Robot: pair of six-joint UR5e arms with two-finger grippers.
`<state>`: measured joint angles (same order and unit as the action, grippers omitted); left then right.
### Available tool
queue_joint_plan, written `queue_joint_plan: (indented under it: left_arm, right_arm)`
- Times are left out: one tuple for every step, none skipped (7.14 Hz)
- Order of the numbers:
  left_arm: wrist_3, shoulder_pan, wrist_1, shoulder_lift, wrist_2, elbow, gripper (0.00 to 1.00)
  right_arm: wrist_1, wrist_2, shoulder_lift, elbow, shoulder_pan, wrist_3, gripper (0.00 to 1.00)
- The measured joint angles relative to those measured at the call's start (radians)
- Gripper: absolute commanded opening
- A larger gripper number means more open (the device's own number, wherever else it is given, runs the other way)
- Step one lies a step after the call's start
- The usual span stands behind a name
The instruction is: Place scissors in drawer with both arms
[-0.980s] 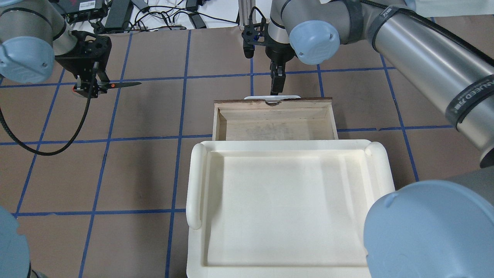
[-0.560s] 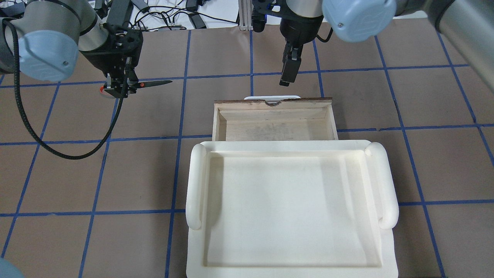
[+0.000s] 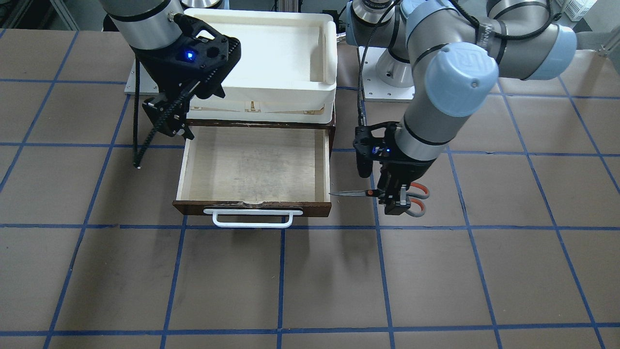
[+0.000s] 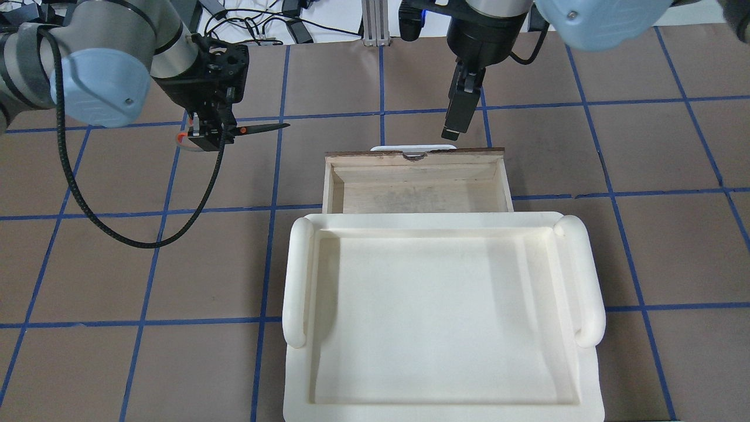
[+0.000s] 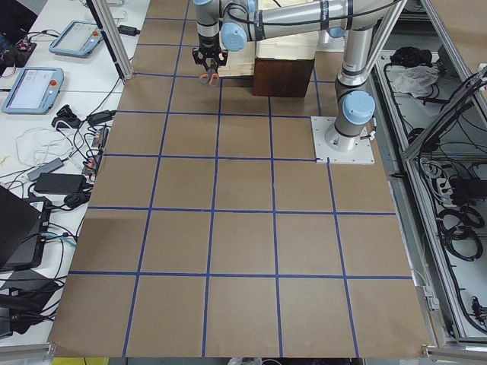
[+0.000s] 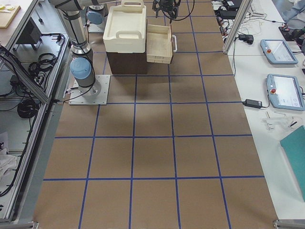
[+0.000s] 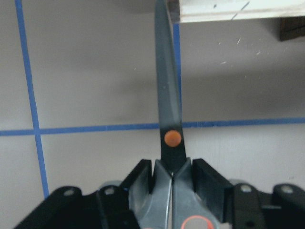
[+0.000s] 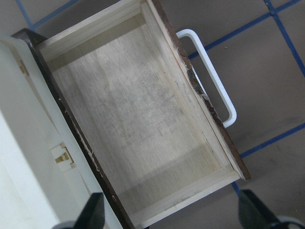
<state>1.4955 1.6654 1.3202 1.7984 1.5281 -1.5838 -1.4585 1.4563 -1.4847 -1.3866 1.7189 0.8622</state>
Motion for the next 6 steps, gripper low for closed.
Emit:
queue_joint_plan:
  left_arm:
    - [-0.069,0.066,0.000,0.002,0.000,0.000,0.00]
    - [-0.117,0.128,0.000,0.005,0.000,-0.002,0.00]
    - [-0.140,0.180,0.000,0.010,0.000,-0.004,0.00]
    - [-0.150,0.225,-0.002,0.017,-0.001,-0.006,0.00]
    - [-0.155,0.261,-0.006,0.023,-0.003,-0.009,0.00]
    - [-0.158,0.285,-0.012,0.027,-0.007,-0.009,0.00]
  right_arm:
    - [-0.018,0.041,-0.019,-0.007,-0.012,-0.129,1.00]
    - [-0.035,0.097,-0.034,-0.013,-0.031,-0.233,1.00]
    - [-0.044,0.134,-0.045,-0.020,-0.059,-0.304,1.00]
    - [-0.049,0.145,-0.052,-0.026,-0.086,-0.349,1.00]
    - [-0.051,0.148,-0.061,-0.034,-0.099,-0.398,1.00]
    - [-0.053,0.149,-0.072,-0.046,-0.105,-0.457,1.00]
